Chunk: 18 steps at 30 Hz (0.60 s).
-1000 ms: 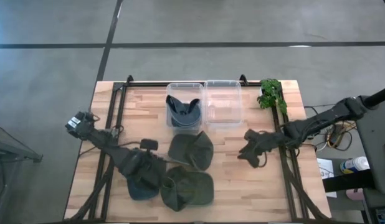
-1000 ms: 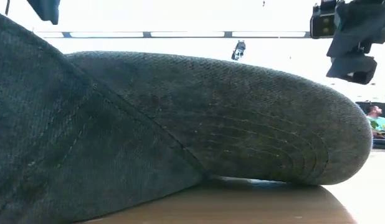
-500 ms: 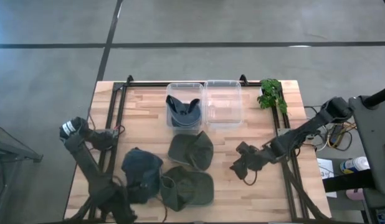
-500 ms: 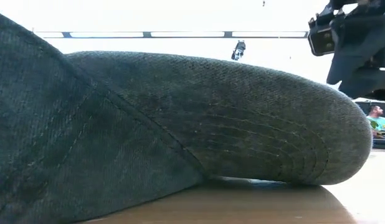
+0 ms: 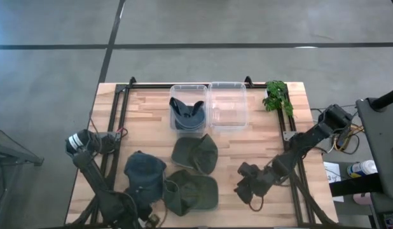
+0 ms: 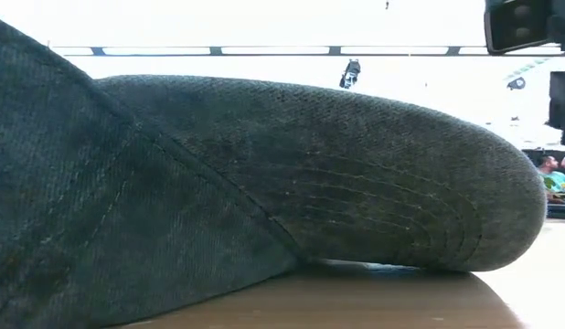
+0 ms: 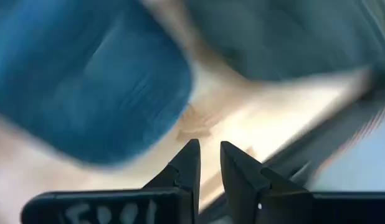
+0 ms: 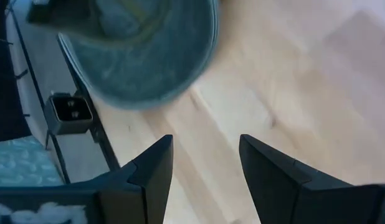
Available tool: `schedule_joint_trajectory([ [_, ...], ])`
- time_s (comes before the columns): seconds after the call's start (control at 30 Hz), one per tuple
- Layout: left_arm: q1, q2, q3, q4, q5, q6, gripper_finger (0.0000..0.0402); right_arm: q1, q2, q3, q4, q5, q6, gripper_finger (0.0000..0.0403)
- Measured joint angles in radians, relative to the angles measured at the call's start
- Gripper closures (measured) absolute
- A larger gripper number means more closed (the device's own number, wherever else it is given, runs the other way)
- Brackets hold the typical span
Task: Pick & Place hat
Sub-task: Put the blue cap into the left transparent bin
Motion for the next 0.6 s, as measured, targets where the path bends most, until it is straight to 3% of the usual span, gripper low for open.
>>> schedule_joint_trajectory([
  [0.07, -0.017, 0.003, -0.006, 0.012, -0.017, -0.325, 0.0347, 0.018, 0.02, 0.01, 0.001, 0.001, 0.051, 0.0225],
  [0.2, -0.025, 0.014, -0.006, 0.202, -0.052, -0.407, 0.0347, 0.04, 0.053, 0.023, 0.0, 0.039, 0.141, 0.0225],
  [0.3, -0.019, 0.032, -0.009, 0.326, -0.113, -0.322, 0.0347, 0.046, 0.069, 0.037, 0.002, 0.055, 0.155, 0.0225],
  [0.47, -0.022, 0.054, -0.012, 0.239, -0.083, -0.097, 0.0347, 0.046, 0.071, 0.055, 0.003, 0.064, 0.125, 0.0225],
  [0.6, -0.02, 0.053, 0.029, 0.167, -0.08, 0.256, 0.0347, 0.046, 0.064, 0.055, 0.003, 0.081, 0.114, 0.0225],
])
